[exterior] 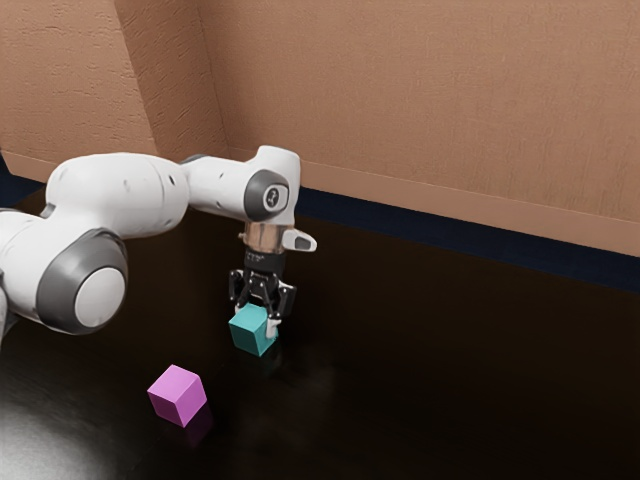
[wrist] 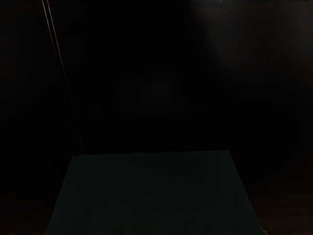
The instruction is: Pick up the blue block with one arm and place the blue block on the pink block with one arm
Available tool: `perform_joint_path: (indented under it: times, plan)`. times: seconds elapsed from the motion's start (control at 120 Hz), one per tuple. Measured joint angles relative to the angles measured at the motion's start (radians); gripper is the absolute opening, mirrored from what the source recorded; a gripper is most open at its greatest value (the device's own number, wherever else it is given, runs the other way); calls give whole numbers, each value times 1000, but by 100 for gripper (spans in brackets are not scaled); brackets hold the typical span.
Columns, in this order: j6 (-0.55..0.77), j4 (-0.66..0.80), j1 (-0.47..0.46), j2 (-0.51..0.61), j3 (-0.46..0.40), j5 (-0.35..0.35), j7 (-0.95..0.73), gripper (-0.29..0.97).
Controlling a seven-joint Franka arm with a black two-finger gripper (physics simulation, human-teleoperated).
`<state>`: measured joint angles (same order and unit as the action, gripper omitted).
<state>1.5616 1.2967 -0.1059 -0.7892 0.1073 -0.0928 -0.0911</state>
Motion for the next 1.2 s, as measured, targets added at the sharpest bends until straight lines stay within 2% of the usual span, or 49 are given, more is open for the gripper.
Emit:
perform_joint_path:
  times: [0.25, 0.458, 0.7, 0.833, 1.025, 1.2]
  plan:
    - [-9, 37, -2, 52, 0, 9, 5, 38]
    - [22, 279, -3, 275, 0, 36, 15, 36]
    - [51, 462, -4, 447, 0, 66, 37, 36]
    - [81, 614, -4, 555, 1, 80, 49, 37]
    - [131, 762, -4, 650, 1, 88, 68, 37]
    - [178, 846, -4, 680, 1, 89, 84, 37]
